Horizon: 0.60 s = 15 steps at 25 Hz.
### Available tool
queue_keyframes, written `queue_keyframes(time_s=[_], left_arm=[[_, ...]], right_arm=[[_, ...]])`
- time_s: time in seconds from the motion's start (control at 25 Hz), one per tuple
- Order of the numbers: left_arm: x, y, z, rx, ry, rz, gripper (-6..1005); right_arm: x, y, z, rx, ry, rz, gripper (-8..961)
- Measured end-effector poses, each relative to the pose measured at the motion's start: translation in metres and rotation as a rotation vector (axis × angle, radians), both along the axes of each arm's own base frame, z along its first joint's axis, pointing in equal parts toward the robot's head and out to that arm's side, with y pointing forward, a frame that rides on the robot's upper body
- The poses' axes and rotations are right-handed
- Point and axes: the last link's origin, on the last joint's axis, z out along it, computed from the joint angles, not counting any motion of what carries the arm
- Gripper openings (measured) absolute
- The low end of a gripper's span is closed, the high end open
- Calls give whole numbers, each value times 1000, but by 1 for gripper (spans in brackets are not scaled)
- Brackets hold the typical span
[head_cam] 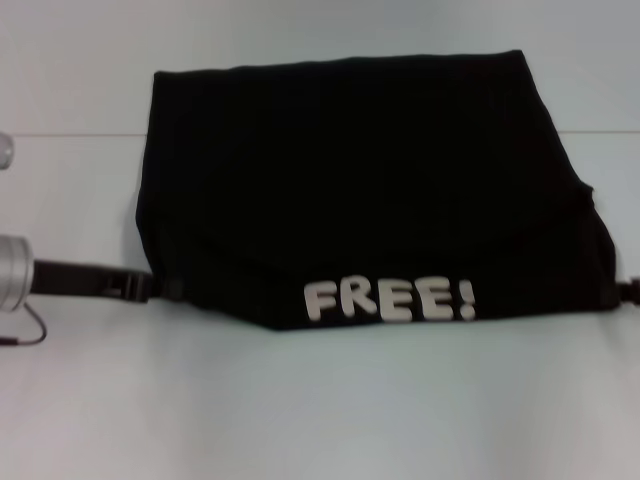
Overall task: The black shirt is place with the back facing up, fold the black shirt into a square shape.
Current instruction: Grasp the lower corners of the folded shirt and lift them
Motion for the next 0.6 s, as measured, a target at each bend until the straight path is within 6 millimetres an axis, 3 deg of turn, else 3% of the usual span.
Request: queue_keyframes(time_s=[0.6], left_arm=[[-11,-68,3,-278,-129,61,101]], right_arm=[[48,-125,30,-122,194,-24,43]])
